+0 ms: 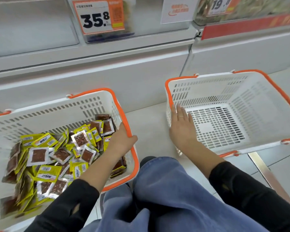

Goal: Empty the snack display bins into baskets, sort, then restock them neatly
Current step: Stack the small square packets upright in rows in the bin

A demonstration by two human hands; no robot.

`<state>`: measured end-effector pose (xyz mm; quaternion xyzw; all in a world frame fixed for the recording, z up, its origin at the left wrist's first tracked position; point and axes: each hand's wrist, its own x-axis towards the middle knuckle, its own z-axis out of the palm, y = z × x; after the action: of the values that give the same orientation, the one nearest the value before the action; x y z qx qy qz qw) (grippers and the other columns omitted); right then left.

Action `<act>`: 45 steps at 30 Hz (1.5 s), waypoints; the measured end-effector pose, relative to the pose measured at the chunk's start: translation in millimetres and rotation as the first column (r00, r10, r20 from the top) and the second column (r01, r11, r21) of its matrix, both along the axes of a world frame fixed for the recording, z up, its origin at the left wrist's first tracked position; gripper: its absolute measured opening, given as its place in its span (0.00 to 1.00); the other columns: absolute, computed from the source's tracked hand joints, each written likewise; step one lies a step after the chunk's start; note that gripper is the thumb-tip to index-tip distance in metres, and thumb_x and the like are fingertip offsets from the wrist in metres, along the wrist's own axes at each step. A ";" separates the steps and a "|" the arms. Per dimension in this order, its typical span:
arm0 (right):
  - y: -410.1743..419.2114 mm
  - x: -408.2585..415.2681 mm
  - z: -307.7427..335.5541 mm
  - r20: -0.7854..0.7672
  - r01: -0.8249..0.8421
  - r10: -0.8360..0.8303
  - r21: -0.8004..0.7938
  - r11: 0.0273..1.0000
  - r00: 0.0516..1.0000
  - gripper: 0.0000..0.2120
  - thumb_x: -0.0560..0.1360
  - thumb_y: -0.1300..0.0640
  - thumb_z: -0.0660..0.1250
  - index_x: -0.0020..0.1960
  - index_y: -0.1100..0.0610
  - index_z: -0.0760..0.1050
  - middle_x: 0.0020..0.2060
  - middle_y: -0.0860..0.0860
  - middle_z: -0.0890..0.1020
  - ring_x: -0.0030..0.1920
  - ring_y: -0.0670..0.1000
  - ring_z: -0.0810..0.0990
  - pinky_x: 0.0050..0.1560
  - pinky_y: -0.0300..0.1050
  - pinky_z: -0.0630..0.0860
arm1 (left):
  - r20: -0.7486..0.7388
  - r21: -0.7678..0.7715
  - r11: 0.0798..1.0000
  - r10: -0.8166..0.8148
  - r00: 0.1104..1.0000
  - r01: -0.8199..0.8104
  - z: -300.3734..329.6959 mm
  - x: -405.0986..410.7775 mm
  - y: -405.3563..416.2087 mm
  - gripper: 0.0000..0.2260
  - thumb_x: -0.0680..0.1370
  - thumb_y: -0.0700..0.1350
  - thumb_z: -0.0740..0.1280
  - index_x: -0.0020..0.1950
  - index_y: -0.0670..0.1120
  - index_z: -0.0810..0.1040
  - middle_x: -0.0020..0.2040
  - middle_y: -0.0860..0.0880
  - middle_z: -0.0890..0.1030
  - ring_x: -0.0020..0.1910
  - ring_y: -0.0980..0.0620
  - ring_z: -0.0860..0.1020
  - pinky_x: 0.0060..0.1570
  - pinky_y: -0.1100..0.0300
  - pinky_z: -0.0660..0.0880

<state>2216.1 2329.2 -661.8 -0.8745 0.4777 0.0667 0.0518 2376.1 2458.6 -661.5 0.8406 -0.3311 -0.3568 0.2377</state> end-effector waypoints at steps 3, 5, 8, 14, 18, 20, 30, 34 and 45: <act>28.1 30.6 2.5 0.310 -0.180 0.147 0.081 0.980 0.939 0.29 0.82 0.53 0.57 0.78 0.62 0.50 0.76 0.60 0.59 0.77 0.57 0.56 0.75 0.47 0.51 | -0.194 -0.057 0.998 -0.001 0.981 -0.010 -0.5 1.4 -1.4 0.29 0.72 0.58 0.64 0.70 0.50 0.66 0.58 0.47 0.80 0.55 0.46 0.77 0.55 0.54 0.73; 46.6 54.0 3.0 0.352 -0.190 0.076 0.302 0.934 0.933 0.28 0.83 0.49 0.54 0.78 0.60 0.52 0.75 0.60 0.62 0.75 0.56 0.61 0.73 0.48 0.59 | -0.438 -0.067 0.992 0.067 0.896 -0.107 5.8 5.3 2.3 0.28 0.74 0.60 0.63 0.73 0.54 0.65 0.69 0.50 0.74 0.65 0.50 0.73 0.64 0.51 0.71; 56.2 73.7 -3.9 0.302 -0.196 0.057 0.452 0.870 0.952 0.36 0.80 0.42 0.57 0.79 0.57 0.47 0.74 0.58 0.64 0.72 0.57 0.66 0.67 0.51 0.67 | -0.473 -0.094 0.983 0.098 0.875 -0.161 14.7 22.8 28.5 0.21 0.82 0.49 0.61 0.76 0.49 0.65 0.74 0.50 0.66 0.72 0.53 0.66 0.65 0.63 0.63; 54.6 97.5 -8.6 0.365 -0.131 -0.027 0.402 0.906 0.931 0.29 0.76 0.61 0.61 0.75 0.57 0.58 0.56 0.61 0.80 0.53 0.64 0.78 0.43 0.48 0.70 | 0.236 -0.130 0.892 0.451 0.861 -0.432 12.9 101.1 174.2 0.22 0.78 0.47 0.64 0.71 0.41 0.71 0.62 0.41 0.76 0.61 0.41 0.74 0.61 0.52 0.67; 62.3 97.4 -5.4 0.422 -0.052 -0.119 0.372 0.927 0.899 0.25 0.75 0.66 0.60 0.71 0.58 0.64 0.51 0.62 0.80 0.49 0.65 0.78 0.41 0.49 0.69 | 0.650 0.100 0.730 0.466 0.600 -0.676 4.2 137.8 285.2 0.31 0.76 0.48 0.65 0.74 0.36 0.62 0.73 0.32 0.64 0.71 0.30 0.61 0.69 0.38 0.58; 58.9 93.7 -5.0 0.453 -0.022 -0.162 0.373 0.928 0.876 0.24 0.74 0.66 0.60 0.69 0.57 0.67 0.52 0.62 0.80 0.50 0.66 0.78 0.47 0.53 0.73 | 0.584 0.252 0.550 0.570 0.578 -0.797 4.5 140.6 315.0 0.32 0.77 0.48 0.64 0.77 0.40 0.57 0.75 0.36 0.61 0.72 0.33 0.59 0.70 0.41 0.56; 17.9 56.9 20.5 0.243 0.006 -0.063 0.229 0.973 0.968 0.24 0.72 0.72 0.61 0.67 0.69 0.62 0.55 0.69 0.73 0.50 0.67 0.76 0.44 0.54 0.73 | 0.145 0.227 0.757 0.595 0.790 -0.612 -5.2 140.2 278.5 0.19 0.80 0.40 0.61 0.69 0.37 0.63 0.63 0.34 0.74 0.60 0.34 0.73 0.57 0.49 0.71; 4.2 47.4 31.3 0.226 -0.173 0.160 0.036 0.984 0.961 0.22 0.72 0.70 0.65 0.65 0.70 0.67 0.58 0.67 0.71 0.59 0.67 0.71 0.54 0.57 0.72 | -0.003 0.319 0.833 0.478 0.878 -0.452 -6.1 147.1 282.0 0.29 0.76 0.53 0.70 0.71 0.45 0.60 0.64 0.44 0.74 0.58 0.40 0.77 0.56 0.46 0.78; 20.1 66.8 33.4 -0.124 -0.499 0.570 0.359 0.789 0.812 0.25 0.79 0.53 0.63 0.74 0.54 0.63 0.73 0.53 0.66 0.71 0.53 0.66 0.68 0.44 0.64 | 0.131 0.591 0.803 -0.186 0.974 0.074 76.9 202.4 237.5 0.32 0.75 0.64 0.63 0.74 0.49 0.64 0.67 0.49 0.75 0.62 0.49 0.75 0.63 0.59 0.68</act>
<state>2283.0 2349.3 -628.4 -0.9412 0.1950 0.2518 0.1125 2578.4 2696.1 -584.6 0.8771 -0.2834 -0.3778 -0.0875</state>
